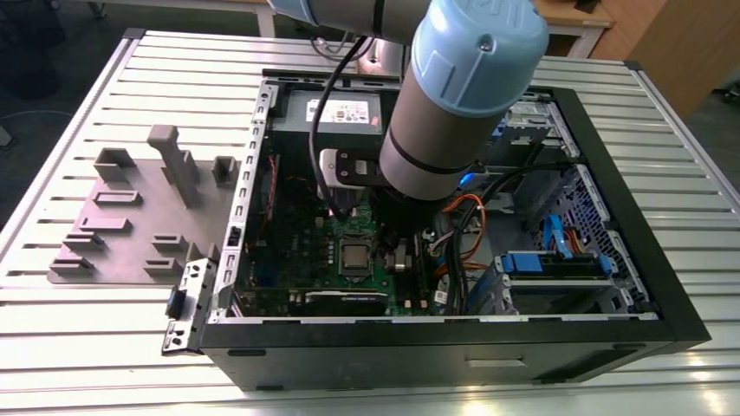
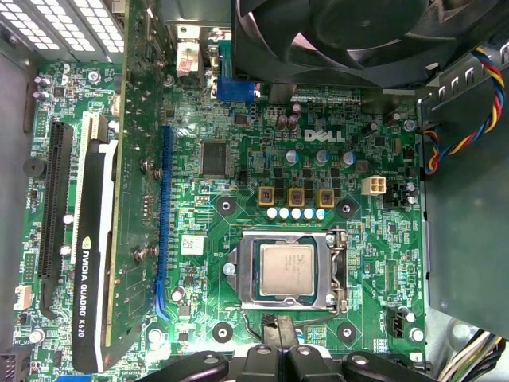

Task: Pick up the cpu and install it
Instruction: 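Install the first cpu locking lever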

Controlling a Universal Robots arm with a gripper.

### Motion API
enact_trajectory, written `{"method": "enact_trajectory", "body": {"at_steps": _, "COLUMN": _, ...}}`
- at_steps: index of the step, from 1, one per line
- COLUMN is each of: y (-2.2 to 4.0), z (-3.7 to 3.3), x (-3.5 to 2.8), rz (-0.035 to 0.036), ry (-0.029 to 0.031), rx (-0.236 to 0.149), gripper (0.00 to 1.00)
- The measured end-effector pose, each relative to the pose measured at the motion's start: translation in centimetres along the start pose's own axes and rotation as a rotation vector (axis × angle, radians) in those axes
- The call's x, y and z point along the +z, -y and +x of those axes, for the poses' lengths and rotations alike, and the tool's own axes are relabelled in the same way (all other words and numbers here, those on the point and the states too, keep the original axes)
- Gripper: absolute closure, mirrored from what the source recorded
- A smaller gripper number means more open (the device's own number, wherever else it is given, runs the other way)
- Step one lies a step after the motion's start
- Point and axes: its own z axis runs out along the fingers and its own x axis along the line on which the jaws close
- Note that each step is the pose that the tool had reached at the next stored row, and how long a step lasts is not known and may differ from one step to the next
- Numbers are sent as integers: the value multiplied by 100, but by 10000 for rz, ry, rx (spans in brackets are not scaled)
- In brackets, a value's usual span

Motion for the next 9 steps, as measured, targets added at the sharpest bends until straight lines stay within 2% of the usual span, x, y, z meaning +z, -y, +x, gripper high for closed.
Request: {"method": "enact_trajectory", "body": {"at_steps": 9, "y": 0, "z": 0, "x": 0, "rz": -1, "ry": -1, "rx": -9, "gripper": 89}}
